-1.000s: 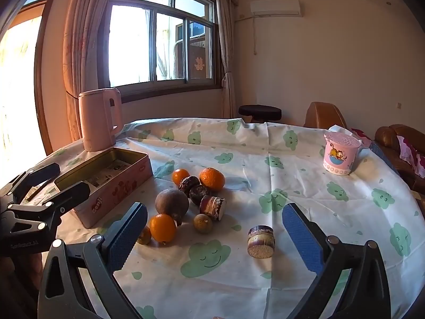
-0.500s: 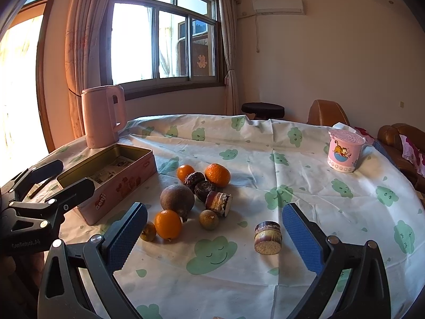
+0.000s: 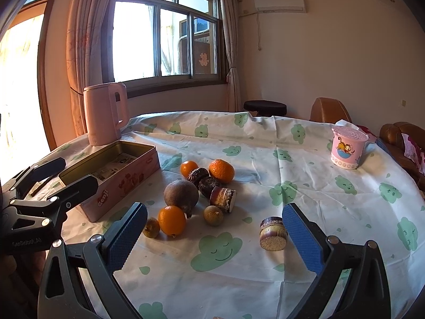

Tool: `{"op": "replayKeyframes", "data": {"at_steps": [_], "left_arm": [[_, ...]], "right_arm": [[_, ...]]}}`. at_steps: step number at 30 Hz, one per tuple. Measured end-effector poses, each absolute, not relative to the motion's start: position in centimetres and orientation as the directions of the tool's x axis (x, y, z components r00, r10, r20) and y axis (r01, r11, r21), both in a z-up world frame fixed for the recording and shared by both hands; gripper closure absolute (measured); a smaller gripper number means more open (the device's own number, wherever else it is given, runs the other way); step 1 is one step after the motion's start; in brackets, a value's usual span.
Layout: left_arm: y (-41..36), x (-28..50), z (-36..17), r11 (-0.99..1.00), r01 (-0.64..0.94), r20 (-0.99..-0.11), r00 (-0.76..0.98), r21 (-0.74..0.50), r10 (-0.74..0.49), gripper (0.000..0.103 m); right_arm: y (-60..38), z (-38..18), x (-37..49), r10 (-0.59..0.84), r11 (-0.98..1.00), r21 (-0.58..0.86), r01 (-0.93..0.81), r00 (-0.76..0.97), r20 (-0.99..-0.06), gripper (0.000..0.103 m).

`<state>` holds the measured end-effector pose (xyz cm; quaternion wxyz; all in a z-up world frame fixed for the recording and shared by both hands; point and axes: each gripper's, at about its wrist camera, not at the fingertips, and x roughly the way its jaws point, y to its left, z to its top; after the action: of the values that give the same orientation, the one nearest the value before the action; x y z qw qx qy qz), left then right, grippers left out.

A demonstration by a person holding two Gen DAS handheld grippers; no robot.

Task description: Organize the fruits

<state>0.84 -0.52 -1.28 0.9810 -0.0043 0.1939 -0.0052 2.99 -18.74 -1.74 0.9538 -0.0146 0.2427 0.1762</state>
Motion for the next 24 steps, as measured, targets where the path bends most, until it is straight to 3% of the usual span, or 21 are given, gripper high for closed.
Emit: {"op": "replayKeyframes", "data": {"at_steps": [24], "left_arm": [[-0.45, 0.91, -1.3, 1.0, 0.01, -0.383, 0.924, -0.012, -0.014, 0.0]], "right_arm": [[-18.47, -2.28, 3.17, 0.339, 0.933, 0.062, -0.354, 0.807, -0.484, 0.001]]}}
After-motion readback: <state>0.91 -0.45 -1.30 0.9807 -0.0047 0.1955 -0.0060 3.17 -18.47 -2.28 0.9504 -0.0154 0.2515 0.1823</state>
